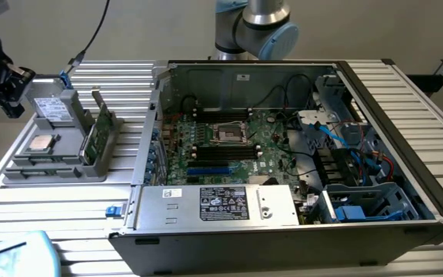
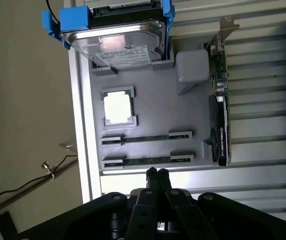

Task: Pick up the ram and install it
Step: 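Pick up the ram and move it above insertion slot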

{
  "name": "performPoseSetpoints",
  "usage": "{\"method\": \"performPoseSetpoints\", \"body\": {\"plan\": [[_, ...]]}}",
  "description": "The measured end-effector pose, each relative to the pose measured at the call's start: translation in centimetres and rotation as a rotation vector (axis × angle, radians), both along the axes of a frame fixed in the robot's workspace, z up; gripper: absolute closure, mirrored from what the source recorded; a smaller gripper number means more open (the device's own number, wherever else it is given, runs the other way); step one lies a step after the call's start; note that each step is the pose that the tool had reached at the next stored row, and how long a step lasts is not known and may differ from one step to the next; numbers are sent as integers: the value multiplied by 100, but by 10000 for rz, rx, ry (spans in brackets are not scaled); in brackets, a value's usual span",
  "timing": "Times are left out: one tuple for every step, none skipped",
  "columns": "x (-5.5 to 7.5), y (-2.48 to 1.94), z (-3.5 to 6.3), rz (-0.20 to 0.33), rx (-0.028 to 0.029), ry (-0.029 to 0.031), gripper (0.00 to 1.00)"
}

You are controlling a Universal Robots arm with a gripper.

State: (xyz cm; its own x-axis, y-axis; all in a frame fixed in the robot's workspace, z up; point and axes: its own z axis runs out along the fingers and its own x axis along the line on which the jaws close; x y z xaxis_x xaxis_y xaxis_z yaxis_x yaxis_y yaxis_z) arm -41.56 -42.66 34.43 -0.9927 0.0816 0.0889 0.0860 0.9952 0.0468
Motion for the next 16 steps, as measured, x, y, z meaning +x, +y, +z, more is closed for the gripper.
{"method": "performPoseSetpoints", "body": {"plan": [[0, 0, -1, 163, 28, -1, 89], [1, -1, -2, 323, 54, -2, 89], [0, -1, -3, 482, 77, -1, 89], [0, -1, -3, 649, 93, -2, 89], [-1, -1, -4, 808, 105, -1, 89], [-1, -1, -5, 979, 116, 0, 89], [-2, -1, -6, 1161, 132, 1, 89], [-2, -1, -8, 1345, 153, 1, 89], [-3, -2, -10, 1533, 182, 0, 89], [-3, -1, -13, 1712, 213, -2, 89], [-3, -1, -15, 1892, 243, -3, 89], [-4, -1, -17, 2077, 272, -4, 89], [-4, 0, -19, 2262, 293, -3, 89], [-4, -1, -20, 2446, 304, -2, 89], [-4, -1, -22, 2628, 311, 1, 89], [-4, -2, -24, 2808, 315, 3, 89]]}}
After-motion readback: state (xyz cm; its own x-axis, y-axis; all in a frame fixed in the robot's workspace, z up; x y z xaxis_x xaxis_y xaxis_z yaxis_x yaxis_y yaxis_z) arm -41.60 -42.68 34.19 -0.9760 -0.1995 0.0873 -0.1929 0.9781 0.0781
